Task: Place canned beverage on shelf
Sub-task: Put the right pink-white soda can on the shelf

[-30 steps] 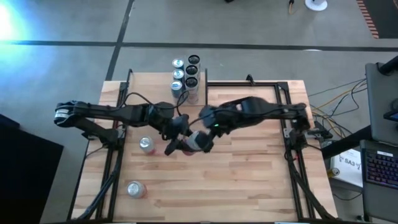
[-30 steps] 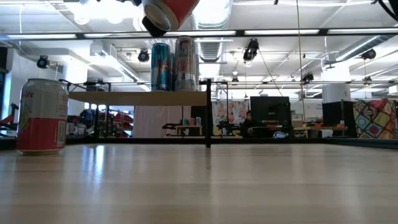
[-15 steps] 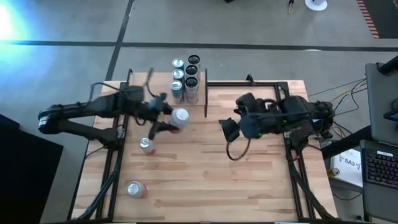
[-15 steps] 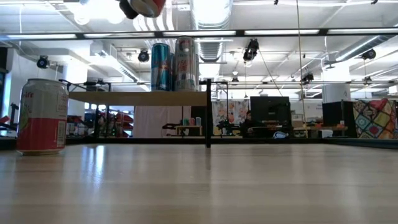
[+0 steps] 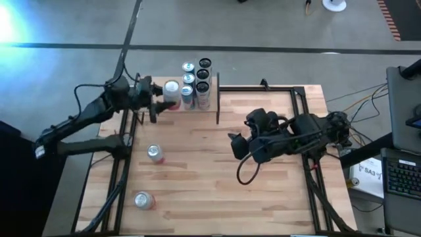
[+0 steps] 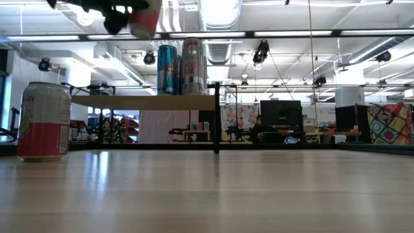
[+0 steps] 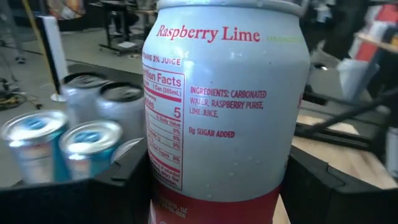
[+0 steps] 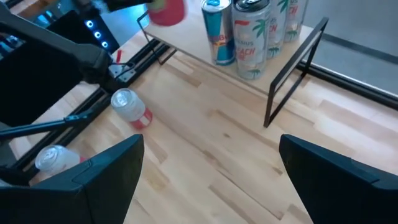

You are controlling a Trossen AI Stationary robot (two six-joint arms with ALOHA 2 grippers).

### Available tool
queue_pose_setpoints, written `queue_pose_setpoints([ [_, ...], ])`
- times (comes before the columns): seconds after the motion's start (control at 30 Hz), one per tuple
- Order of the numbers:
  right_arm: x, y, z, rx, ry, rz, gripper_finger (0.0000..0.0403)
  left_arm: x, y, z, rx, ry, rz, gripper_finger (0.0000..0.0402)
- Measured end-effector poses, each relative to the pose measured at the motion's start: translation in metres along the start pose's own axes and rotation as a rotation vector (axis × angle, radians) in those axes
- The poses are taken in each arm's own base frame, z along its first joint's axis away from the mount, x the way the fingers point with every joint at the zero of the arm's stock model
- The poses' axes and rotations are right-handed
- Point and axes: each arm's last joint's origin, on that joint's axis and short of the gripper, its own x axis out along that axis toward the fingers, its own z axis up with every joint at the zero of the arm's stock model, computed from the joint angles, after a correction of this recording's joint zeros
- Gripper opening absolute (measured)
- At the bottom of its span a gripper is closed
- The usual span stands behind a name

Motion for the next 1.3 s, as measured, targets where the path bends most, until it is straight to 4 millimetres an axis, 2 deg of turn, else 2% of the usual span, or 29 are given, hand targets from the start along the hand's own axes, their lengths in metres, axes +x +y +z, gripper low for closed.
queue_pose_setpoints([
  [0.3, -0.008, 0.005, -0.009, 0.023, 0.016, 0.033, 0.0364, -0.005, 0.066, -0.043, -0.015, -0.151, 0.022, 0.0226],
  [0.57, -0.009, 0.006, -0.010, 0.019, 0.018, 0.036, 0.0364, 0.005, 0.119, -0.079, -0.034, -0.123, 0.027, 0.0220],
  [0.77, -0.009, 0.004, -0.011, 0.023, 0.027, 0.021, 0.0363, 0.024, 0.151, -0.085, -0.006, -0.069, 0.035, 0.0220],
  [0.9, -0.009, 0.001, -0.012, 0.055, 0.042, -0.001, 0.0363, 0.034, 0.173, -0.085, -0.032, -0.052, -0.049, 0.0218],
  [1.1, -0.009, 0.001, -0.013, 0.062, 0.059, 0.007, 0.0363, 0.041, 0.197, -0.096, -0.083, -0.030, -0.149, 0.0217],
  [1.3, -0.009, -0.001, -0.010, 0.045, 0.057, 0.004, 0.0363, 0.043, 0.202, -0.109, -0.053, -0.015, -0.161, 0.0217],
])
